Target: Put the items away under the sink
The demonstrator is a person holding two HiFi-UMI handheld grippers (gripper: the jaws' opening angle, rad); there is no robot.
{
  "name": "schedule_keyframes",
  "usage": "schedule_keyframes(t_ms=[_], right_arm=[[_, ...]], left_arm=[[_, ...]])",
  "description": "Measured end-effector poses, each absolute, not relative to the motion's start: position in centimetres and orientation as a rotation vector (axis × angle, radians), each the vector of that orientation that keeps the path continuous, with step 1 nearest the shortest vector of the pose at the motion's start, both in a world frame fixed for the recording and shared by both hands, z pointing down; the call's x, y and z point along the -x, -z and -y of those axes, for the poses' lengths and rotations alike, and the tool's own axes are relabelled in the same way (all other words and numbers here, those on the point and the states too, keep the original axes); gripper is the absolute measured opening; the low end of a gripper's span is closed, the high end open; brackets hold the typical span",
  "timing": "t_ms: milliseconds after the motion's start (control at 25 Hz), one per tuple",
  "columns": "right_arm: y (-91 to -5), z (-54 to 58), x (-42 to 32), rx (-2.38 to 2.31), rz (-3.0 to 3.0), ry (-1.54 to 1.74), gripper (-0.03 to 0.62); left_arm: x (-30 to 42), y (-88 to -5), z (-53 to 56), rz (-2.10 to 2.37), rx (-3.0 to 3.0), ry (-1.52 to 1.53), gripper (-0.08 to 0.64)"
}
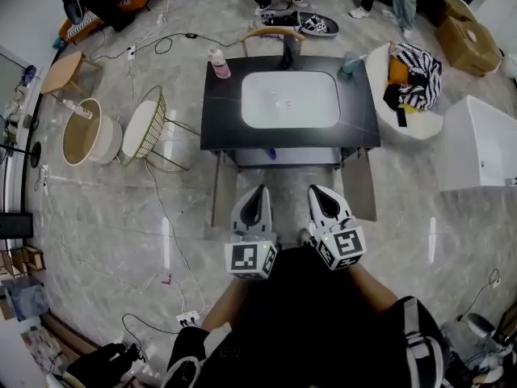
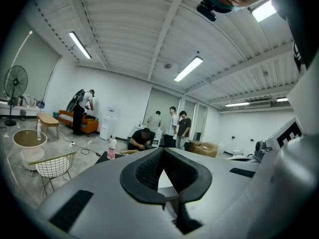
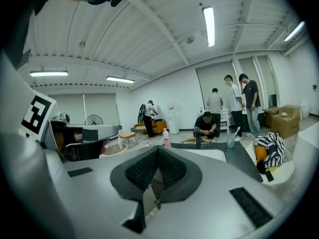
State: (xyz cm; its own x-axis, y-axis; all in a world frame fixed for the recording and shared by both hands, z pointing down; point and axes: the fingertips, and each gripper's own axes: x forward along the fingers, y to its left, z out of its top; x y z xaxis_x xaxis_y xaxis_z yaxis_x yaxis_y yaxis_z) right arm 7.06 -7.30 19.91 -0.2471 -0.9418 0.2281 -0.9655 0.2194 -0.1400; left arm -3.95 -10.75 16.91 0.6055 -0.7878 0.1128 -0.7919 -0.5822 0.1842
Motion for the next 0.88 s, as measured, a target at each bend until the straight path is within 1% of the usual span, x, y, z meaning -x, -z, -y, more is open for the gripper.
schedule_keyframes(t_ms=[280, 880], right_arm=[[-19.6, 7.3, -7.9, -1.888, 2.37, -0.371, 0.011], [-20.2, 6.5, -6.5, -1.877, 2.351, -0.386, 0.011]], left_arm=[[3.7, -16.7, 10.6, 1.308, -2.624, -0.02, 0.015], [4.9, -17.1, 10.1, 1.284, -2.617, -0.03, 0.015]])
